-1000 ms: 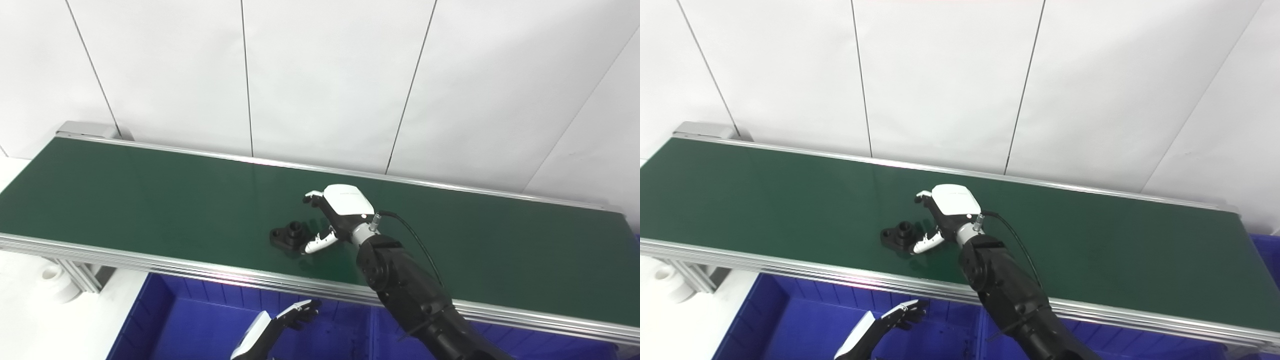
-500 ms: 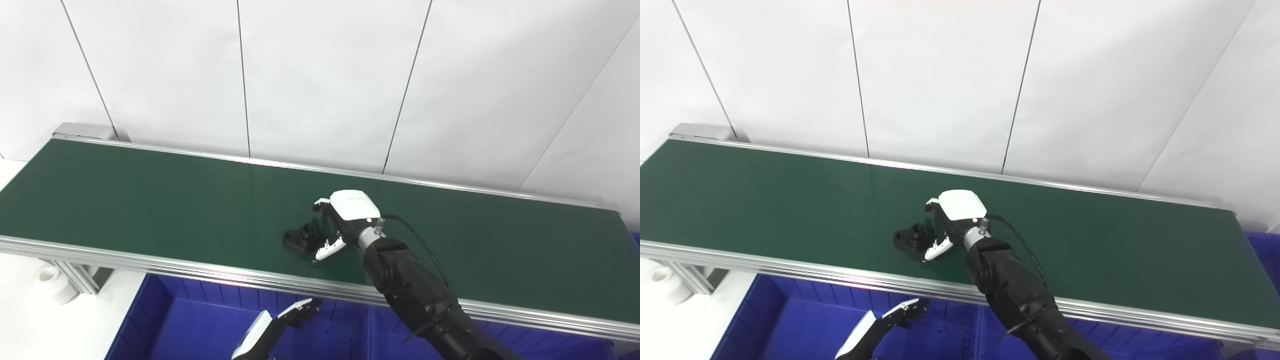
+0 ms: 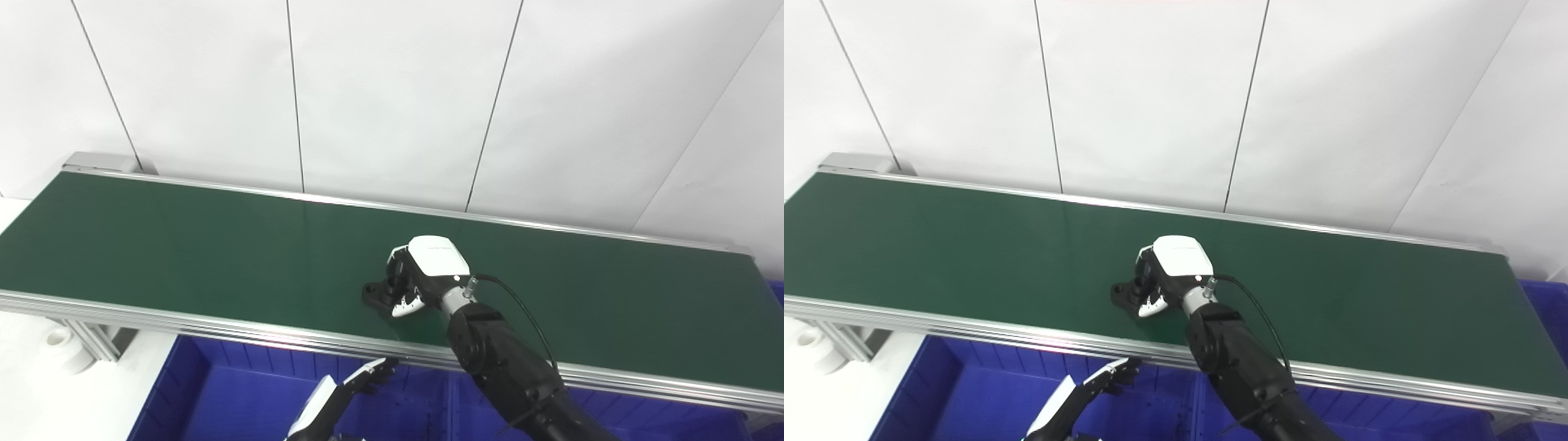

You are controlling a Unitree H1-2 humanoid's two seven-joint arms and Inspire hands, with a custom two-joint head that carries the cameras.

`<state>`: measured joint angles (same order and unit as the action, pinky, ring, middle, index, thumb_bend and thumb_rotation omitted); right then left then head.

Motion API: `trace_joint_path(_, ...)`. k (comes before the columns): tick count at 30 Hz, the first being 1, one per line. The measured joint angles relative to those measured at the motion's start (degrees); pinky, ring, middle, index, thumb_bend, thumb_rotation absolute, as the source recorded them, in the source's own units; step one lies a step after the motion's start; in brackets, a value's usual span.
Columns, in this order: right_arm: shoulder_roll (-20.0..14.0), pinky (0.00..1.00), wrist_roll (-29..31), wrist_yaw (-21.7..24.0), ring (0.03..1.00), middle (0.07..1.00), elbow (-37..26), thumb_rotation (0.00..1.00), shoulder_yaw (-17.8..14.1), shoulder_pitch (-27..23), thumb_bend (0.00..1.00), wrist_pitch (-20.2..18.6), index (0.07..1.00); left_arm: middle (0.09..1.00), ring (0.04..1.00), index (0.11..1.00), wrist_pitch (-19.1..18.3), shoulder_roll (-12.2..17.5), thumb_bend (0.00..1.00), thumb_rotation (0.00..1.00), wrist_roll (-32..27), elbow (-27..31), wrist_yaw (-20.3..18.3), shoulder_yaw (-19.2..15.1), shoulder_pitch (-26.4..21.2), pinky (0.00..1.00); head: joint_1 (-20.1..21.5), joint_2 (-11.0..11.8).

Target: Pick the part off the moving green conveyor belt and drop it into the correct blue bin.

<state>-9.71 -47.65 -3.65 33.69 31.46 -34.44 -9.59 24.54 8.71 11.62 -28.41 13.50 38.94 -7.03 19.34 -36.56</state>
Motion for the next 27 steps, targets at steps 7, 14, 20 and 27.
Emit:
trace_joint_path(7, -0.4, 0.34, 0.0, 0.0, 0.419, 0.438, -0.6, 0.0, 0.1, 0.2, 0.51, 0.0, 0.536, 0.846, 0.805, 0.873, 0.0, -0.2, 0.72, 0.25, 0.1, 0.0, -0.9, -1.0, 0.1, 0.74, 0.4, 0.0)
trace_joint_path(14, -0.6, 0.28, -0.1, 0.9, 0.349, 0.468, -2.8, 0.0, 0.0, 1.1, 0.52, -0.1, 0.501, 0.846, 0.806, 0.871, 0.0, -0.3, 0.72, 0.25, -0.1, 0.0, -1.3, -1.5, 0.1, 0.74, 0.4, 0.1)
trace_joint_path(20, -1.0, 0.28, -0.2, 4.5, 0.355, 0.454, -10.8, 0.0, -0.7, 4.3, 0.52, -1.5, 0.509, 0.842, 0.804, 0.87, 0.0, -0.3, 0.72, 0.25, 0.0, 0.1, -1.4, -1.5, 0.1, 0.75, 0.9, -0.1)
trace_joint_path(27, -2.2, 0.15, -1.3, 8.1, 0.211, 0.47, -25.3, 0.0, -5.5, 6.6, 0.52, -5.7, 0.489, 0.846, 0.804, 0.872, 0.0, -0.3, 0.72, 0.26, -0.1, 0.4, -2.4, -2.1, 0.1, 0.73, 1.0, -0.3)
